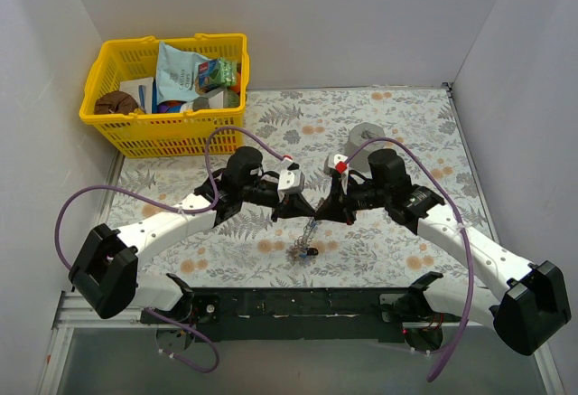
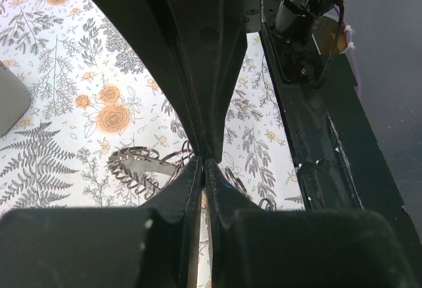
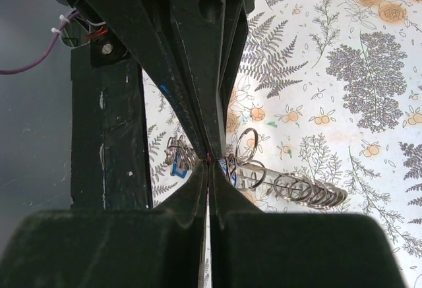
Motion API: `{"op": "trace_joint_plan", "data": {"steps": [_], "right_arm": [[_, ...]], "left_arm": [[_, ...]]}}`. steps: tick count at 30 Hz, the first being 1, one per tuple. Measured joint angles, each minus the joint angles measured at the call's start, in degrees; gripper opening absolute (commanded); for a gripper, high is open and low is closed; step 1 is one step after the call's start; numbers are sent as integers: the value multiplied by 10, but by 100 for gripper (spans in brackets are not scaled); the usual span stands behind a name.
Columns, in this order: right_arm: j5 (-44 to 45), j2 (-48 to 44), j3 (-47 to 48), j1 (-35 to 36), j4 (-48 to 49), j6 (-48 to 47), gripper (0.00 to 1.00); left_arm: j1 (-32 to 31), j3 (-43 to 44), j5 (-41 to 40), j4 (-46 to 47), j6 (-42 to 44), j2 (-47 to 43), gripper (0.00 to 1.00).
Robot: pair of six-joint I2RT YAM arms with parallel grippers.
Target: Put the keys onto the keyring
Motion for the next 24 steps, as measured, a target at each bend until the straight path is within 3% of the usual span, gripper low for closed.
{"op": "trace_joint_plan", "data": {"steps": [24], "right_arm": [[4, 0, 0, 0, -3, 0, 1]], "left_arm": [[0, 13, 12, -32, 34, 9, 0]]}}
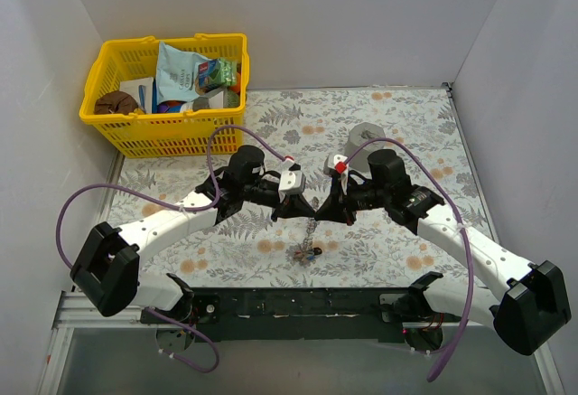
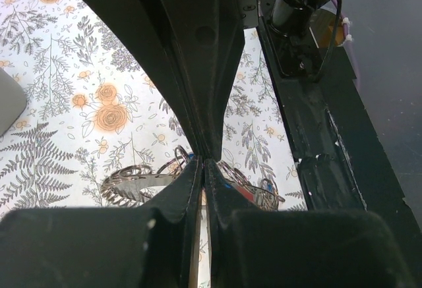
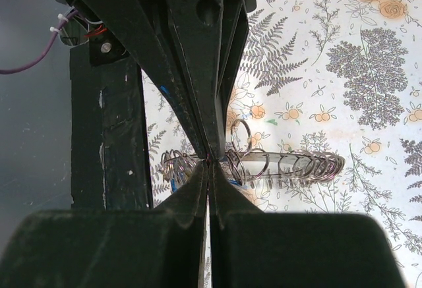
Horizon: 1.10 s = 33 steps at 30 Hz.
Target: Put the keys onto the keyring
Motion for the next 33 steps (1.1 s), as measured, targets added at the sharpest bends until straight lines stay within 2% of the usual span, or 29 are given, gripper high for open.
{"op": "trace_joint_plan", "data": {"steps": [4, 6, 14, 29, 33], "right_arm": [[4, -2, -6, -1, 8, 2, 2], [7, -6, -15, 0, 16, 4, 6], [12, -30, -27, 0, 47, 19, 40], [19, -77, -40, 0, 75, 17, 52], [23, -90, -45, -1, 76, 16, 60]], "left_arm": [[0, -14, -9, 33, -25, -2, 0], [0, -31, -17, 60, -44, -6, 0], [-3, -101, -57, 160, -117, -37, 0], [13, -148, -77, 242, -160, -75, 0], [23, -172, -70, 286, -181, -89, 0]]}}
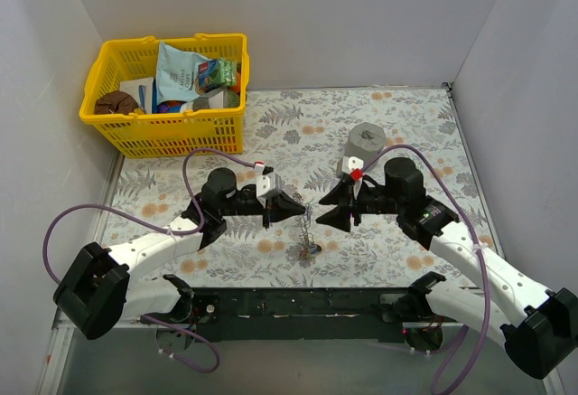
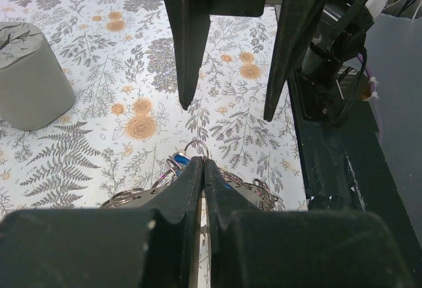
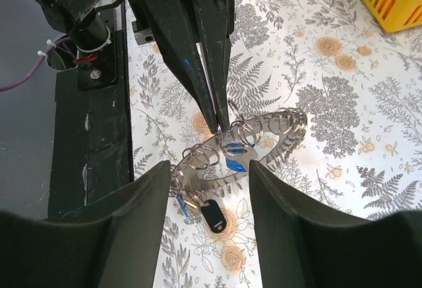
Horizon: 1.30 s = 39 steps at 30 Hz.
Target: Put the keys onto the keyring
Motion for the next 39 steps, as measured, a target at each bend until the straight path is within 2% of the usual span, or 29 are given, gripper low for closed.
{"op": "trace_joint_plan", "data": {"steps": [9, 21, 39], "right_arm": [[-31, -36, -1, 0, 19, 0, 61], [-95, -13, -2, 0, 53, 4, 49], [-136, 12, -38, 0, 129, 62, 34]], "left_arm": [[17, -20, 61, 79, -39, -4, 0], [21, -20, 128, 123, -70, -4, 0], [22, -19, 132, 144, -92, -1, 0]]}}
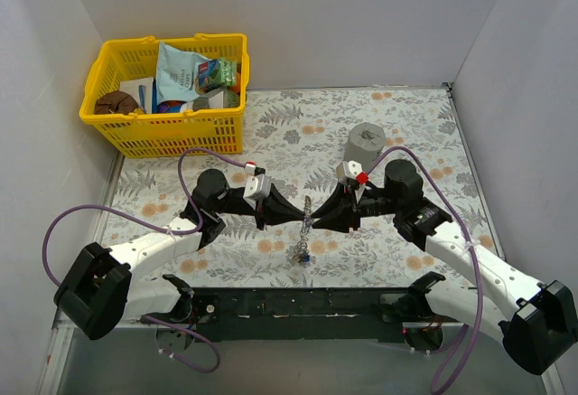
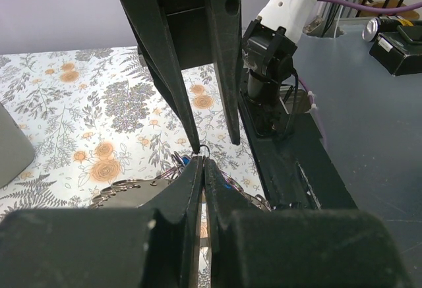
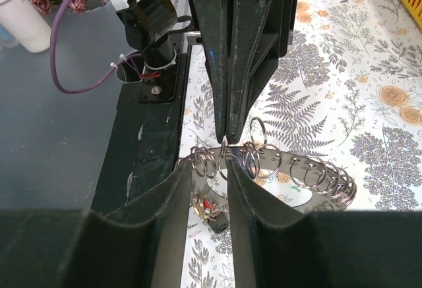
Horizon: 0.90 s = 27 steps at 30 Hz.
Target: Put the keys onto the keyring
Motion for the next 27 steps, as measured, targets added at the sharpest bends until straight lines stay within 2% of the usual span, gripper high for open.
{"op": "trace_joint_plan", "data": {"steps": [3, 10, 27], "right_arm": [[1, 7, 0, 0, 6, 2, 29], [6, 21, 0, 0, 9, 9, 1], [6, 26, -1, 0, 9, 11, 1]], "left_arm": [[0, 0, 0, 0, -2, 0, 0], [0, 0, 0, 0, -3, 0, 0], [0, 0, -14, 0, -7, 1, 0]]}}
